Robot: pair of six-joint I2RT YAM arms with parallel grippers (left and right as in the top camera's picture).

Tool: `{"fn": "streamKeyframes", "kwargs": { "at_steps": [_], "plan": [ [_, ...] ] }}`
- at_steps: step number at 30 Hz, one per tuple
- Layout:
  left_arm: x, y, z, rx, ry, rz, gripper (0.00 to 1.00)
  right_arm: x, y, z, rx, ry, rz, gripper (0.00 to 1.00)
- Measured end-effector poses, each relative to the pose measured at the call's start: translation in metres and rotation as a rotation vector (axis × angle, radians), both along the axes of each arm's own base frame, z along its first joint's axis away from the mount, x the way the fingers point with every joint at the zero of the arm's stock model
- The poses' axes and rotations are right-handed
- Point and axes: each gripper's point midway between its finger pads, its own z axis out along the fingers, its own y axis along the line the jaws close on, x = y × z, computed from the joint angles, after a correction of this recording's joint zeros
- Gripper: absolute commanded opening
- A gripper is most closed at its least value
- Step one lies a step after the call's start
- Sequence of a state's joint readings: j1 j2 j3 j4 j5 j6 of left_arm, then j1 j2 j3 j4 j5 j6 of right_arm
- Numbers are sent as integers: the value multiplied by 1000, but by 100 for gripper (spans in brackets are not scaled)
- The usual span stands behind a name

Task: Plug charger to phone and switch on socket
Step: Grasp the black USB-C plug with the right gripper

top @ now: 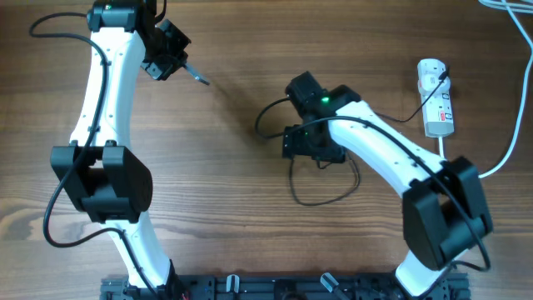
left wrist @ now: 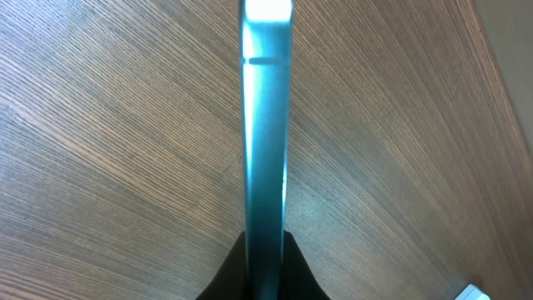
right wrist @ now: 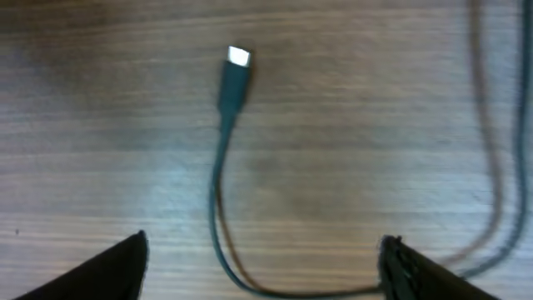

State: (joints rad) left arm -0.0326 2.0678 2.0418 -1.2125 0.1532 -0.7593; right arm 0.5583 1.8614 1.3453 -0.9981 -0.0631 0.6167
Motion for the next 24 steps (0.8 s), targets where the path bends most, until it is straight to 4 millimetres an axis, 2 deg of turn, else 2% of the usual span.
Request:
{"fn": "streamKeyframes", "kwargs": {
  "at_steps": [1,5,12,18,24],
  "plan": [
    [0,0,0,0,0,0,4,1,5,-3,3,-5,10,68],
    [0,0,0,0,2,0,4,2,17,-16,-28,-24,-5,61],
    [-3,0,-1,1,13,0,4,12,15,-39,-113,-66,-58,48],
    [-3,0,-1,1,13,0,4,16,13,-44,-135,-84,-89,46],
    [-3,0,-1,0,13,0,4,25,18,-45,-106,-118,-106,45]
  ]
}}
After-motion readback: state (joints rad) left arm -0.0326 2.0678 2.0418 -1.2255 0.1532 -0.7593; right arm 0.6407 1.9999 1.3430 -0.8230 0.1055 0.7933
